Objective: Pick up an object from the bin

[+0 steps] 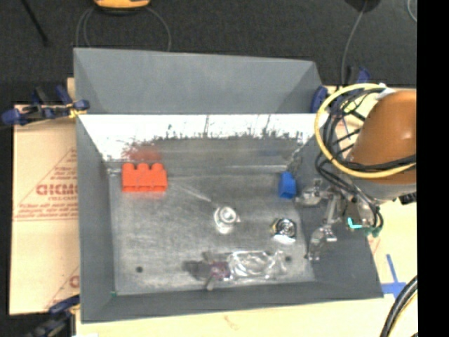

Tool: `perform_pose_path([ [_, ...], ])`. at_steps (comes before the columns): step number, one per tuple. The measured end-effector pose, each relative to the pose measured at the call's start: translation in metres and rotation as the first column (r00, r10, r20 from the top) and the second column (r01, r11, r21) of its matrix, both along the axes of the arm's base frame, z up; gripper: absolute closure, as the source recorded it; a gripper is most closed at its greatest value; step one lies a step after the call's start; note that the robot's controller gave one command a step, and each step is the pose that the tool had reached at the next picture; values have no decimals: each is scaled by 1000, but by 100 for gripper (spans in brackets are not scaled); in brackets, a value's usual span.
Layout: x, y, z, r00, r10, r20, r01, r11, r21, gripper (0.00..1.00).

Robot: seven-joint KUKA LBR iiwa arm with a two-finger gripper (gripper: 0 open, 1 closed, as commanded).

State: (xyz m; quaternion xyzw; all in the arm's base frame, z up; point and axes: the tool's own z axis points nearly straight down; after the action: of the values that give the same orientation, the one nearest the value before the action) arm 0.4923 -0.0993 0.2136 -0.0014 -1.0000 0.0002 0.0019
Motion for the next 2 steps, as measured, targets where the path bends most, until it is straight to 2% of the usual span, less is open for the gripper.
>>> perform_pose_path([
  [1, -14, 76, -123, 1000, 28, 14, -28, 1000, -2, 0],
  [2, -18, 103, -113, 999, -54, 9, 54, 999, 2, 0],
])
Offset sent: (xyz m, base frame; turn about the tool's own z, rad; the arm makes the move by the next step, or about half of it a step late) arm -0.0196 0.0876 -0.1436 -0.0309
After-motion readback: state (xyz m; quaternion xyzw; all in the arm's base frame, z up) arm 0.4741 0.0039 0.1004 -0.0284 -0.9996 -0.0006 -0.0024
